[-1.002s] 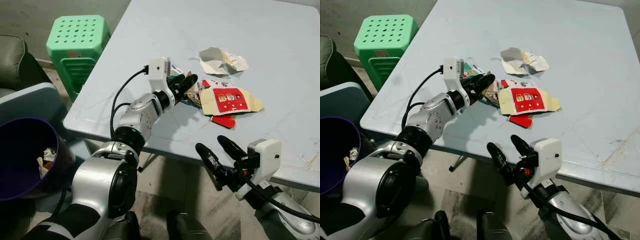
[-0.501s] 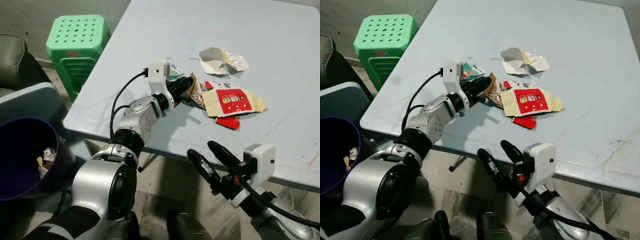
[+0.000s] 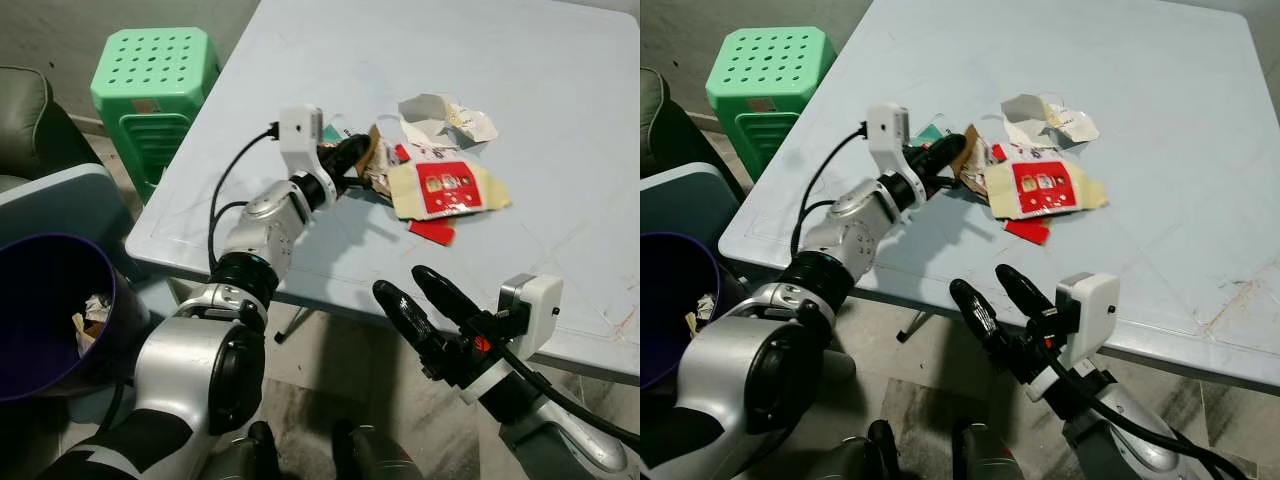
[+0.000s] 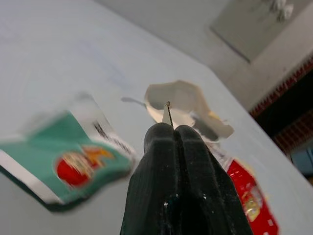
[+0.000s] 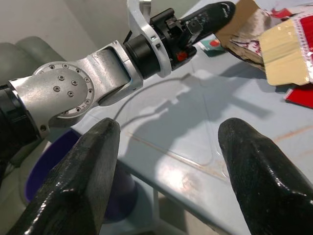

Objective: Picking trash to rubbish bin

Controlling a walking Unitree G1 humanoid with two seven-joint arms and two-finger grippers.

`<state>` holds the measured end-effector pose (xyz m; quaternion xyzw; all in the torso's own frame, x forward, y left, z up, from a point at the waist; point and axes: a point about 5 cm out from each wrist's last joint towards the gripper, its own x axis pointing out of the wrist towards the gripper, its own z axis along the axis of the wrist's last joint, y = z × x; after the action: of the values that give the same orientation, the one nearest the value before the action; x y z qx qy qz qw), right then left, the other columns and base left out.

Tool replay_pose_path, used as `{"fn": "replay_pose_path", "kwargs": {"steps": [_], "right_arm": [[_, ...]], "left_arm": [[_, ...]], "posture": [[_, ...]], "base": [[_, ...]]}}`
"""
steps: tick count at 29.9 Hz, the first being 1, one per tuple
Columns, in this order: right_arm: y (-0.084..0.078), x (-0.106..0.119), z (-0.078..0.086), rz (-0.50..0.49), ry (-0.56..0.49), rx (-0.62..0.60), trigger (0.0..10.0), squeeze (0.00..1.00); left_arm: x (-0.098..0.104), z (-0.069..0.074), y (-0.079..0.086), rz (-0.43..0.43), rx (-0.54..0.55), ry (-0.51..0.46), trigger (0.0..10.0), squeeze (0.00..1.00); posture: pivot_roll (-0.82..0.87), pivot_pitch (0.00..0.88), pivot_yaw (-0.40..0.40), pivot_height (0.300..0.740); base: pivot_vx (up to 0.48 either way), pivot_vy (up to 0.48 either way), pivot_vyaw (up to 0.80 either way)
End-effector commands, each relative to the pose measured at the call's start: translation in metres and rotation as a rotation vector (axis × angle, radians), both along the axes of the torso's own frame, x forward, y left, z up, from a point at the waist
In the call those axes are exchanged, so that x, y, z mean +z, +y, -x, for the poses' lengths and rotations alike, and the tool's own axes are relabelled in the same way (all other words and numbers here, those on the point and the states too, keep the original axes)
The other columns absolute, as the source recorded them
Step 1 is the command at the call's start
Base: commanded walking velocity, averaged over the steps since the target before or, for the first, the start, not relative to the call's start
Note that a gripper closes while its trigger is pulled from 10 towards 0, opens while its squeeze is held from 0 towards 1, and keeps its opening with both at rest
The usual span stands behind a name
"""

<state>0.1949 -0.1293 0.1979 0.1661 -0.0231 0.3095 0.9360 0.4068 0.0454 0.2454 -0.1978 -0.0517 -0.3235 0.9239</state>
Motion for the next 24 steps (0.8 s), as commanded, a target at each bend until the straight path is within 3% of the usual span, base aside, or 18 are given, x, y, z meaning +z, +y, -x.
{"fn": "replay_pose_path", "kwargs": {"steps": [1, 8, 14, 15, 16, 20, 24], "right_arm": [[-0.002, 0.005, 0.003, -0.013, -0.023, -0.008, 10.0, 0.0], [-0.004, 0.009, -0.005, -0.028, -0.047, -0.03, 10.0, 0.0], [-0.004, 0.009, -0.009, -0.026, -0.061, -0.025, 10.0, 0.0], [-0.004, 0.009, -0.01, -0.026, -0.063, -0.025, 10.0, 0.0], [-0.004, 0.01, -0.011, -0.026, -0.066, -0.024, 10.0, 0.0], [-0.005, 0.01, -0.017, -0.038, -0.081, -0.023, 10.0, 0.0], [-0.004, 0.012, -0.024, -0.044, -0.1, -0.009, 10.0, 0.0]], "left_arm": [[0.019, -0.001, -0.001, 0.026, 0.006, -0.062, 0.0, 0.0], [0.04, -0.002, 0.008, 0.08, 0.019, -0.128, 0.0, 0.0], [0.043, 0.0, 0.012, 0.083, 0.012, -0.15, 0.0, 0.0], [0.042, 0.0, 0.013, 0.076, 0.006, -0.152, 2.8, 0.0], [0.041, 0.001, 0.013, 0.06, -0.002, -0.153, 10.0, 0.0], [0.039, 0.003, 0.014, 0.044, -0.024, -0.159, 10.0, 0.0], [0.038, 0.01, 0.013, -0.042, -0.072, -0.206, 10.0, 0.0]], "posture": [[-0.32, 0.286, -0.039, 0.74], [-0.3, 0.274, -0.035, 0.74], [-0.28, 0.263, -0.027, 0.74], [-0.28, 0.262, -0.024, 0.74], [-0.27, 0.258, -0.021, 0.74], [-0.25, 0.248, -0.015, 0.74], [-0.23, 0.227, -0.004, 0.74]], "base": [[0.0, 0.0, 0.0], [0.0, 0.0, 0.0], [0.0, 0.0, 0.0], [0.0, 0.0, 0.0], [0.0, 0.0, 0.0], [0.0, 0.0, 0.0], [0.0, 0.0, 0.0]]}}
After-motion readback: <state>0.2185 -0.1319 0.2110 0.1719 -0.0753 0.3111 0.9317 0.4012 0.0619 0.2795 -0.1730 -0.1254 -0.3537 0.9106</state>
